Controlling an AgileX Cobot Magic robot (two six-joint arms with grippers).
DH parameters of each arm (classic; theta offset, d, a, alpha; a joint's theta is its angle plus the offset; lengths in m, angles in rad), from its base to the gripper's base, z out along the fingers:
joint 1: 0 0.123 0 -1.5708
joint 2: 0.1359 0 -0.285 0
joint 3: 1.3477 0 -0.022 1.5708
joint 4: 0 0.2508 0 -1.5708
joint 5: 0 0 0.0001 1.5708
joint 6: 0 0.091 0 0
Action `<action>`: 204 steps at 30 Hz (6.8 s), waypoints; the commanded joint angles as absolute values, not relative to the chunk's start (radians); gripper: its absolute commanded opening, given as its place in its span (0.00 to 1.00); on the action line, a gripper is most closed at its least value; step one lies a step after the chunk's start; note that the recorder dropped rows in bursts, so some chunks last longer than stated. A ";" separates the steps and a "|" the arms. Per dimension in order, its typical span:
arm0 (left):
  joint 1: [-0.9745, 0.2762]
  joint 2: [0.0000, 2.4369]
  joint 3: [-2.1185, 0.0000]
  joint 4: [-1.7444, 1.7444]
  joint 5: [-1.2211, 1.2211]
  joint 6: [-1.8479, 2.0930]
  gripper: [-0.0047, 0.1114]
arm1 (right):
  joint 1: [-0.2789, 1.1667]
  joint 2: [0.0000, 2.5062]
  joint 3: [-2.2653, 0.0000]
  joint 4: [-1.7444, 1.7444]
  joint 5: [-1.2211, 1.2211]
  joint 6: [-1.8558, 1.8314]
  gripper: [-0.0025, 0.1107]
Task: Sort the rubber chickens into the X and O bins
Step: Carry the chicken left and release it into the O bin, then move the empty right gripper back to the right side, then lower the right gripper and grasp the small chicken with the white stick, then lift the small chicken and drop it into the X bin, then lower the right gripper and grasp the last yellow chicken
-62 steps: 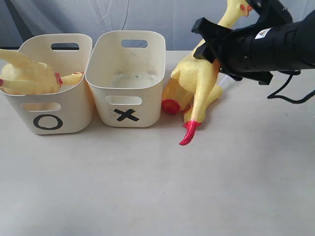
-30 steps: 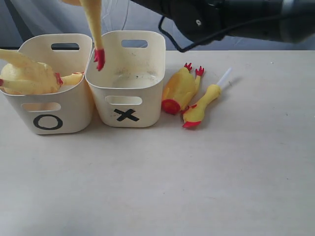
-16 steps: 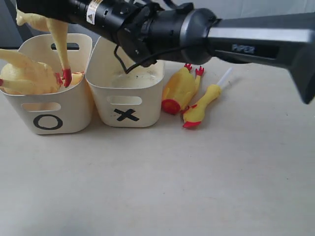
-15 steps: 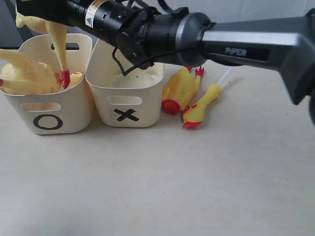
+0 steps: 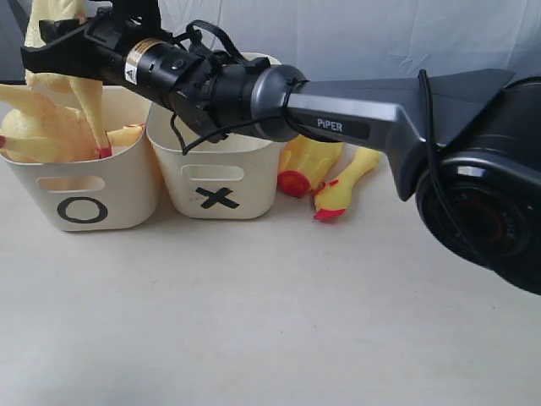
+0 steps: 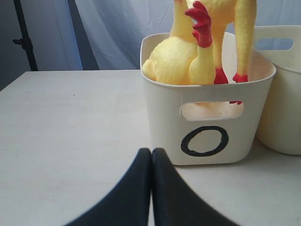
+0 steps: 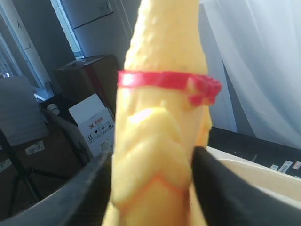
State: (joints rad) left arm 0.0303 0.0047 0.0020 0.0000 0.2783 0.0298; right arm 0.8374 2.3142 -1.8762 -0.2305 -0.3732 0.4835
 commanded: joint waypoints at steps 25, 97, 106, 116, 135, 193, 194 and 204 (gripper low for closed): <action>0.026 0.000 0.000 -0.007 0.269 0.027 0.04 | 0.837 1.999 -1.892 -0.711 0.559 0.370 0.56; 0.026 0.000 0.000 -0.007 0.269 0.027 0.04 | 0.235 1.846 -0.964 0.063 0.171 0.654 0.56; 0.026 0.000 0.000 -0.007 0.269 0.027 0.04 | 0.325 1.873 -0.968 0.394 0.076 0.654 0.42; 0.026 0.000 0.000 -0.007 0.269 0.027 0.04 | 0.420 1.966 -1.045 0.394 0.110 0.654 0.67; 0.026 0.000 0.000 -0.007 0.269 0.027 0.04 | 0.406 2.020 -1.058 0.257 0.212 0.572 0.01; 0.026 0.000 0.000 -0.007 0.269 0.027 0.04 | 0.288 1.936 -1.210 0.243 0.091 0.576 0.94; 0.026 0.000 0.000 -0.007 0.269 0.027 0.04 | 0.296 1.948 -1.210 0.266 0.083 0.576 0.94; 0.026 0.000 0.000 -0.007 0.269 0.027 0.04 | 0.391 2.059 -1.213 0.343 -0.075 0.578 0.94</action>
State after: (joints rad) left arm 0.0303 0.0047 0.0020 0.0000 0.2783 0.0298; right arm 0.3777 2.0402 -1.2110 0.3350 -0.0190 0.5847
